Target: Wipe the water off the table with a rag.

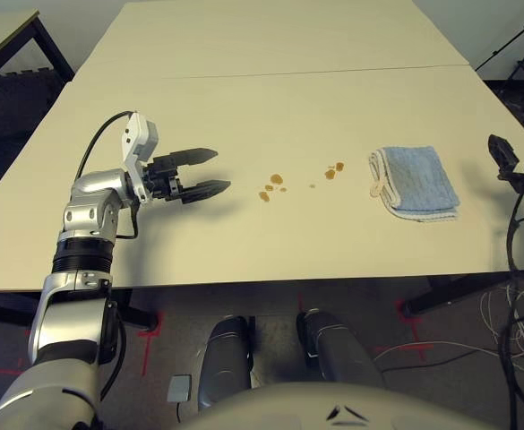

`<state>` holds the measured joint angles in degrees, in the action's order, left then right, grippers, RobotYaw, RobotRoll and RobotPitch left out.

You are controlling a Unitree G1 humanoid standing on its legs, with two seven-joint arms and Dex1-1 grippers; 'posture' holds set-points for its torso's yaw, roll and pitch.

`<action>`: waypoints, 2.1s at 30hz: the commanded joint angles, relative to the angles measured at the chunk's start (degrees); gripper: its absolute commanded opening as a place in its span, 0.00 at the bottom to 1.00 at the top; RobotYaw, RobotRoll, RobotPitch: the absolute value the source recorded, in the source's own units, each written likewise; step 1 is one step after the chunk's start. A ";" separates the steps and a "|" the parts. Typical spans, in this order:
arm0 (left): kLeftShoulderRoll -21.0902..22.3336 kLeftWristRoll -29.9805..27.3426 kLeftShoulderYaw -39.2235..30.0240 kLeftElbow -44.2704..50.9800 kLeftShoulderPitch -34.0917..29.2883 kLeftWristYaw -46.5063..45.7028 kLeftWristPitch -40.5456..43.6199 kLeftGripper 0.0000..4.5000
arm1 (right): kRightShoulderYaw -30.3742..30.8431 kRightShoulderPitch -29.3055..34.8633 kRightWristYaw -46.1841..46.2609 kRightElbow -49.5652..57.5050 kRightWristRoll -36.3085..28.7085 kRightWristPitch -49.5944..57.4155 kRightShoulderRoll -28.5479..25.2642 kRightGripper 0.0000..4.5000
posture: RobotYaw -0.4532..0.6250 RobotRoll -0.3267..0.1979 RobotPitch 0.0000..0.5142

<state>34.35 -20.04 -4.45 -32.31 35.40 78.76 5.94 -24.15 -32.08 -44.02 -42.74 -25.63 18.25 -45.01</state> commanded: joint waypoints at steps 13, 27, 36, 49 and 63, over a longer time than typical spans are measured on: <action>-1.57 1.11 1.40 -1.45 0.14 -0.83 -3.05 1.00 | 12.52 1.51 -8.42 9.27 3.71 17.47 -0.47 0.99 | 0.15 0.62 0.19; -0.80 0.66 0.99 0.99 -1.65 -1.45 -2.13 1.00 | 16.74 -5.93 -8.94 -5.16 10.65 8.67 4.44 0.99 | 0.17 0.62 0.18; -0.88 0.45 0.90 1.81 -2.25 -1.89 -1.76 1.00 | 20.09 -4.24 -9.61 -3.56 13.81 7.12 8.01 0.99 | 0.18 0.62 0.19; -0.25 0.63 1.05 1.82 -2.52 -1.66 -1.74 1.00 | 21.23 -3.01 -6.79 -3.18 17.85 2.61 10.08 0.53 | 0.18 0.62 0.19; 2.01 1.99 1.80 -0.21 -3.12 0.20 -3.46 1.00 | 16.79 -4.91 -2.57 7.24 13.20 1.20 13.46 0.01 | 0.18 0.62 0.21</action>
<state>35.62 -18.93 -3.33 -32.23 32.91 78.30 3.10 -7.11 -35.89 -47.37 -38.12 -11.41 19.23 -32.34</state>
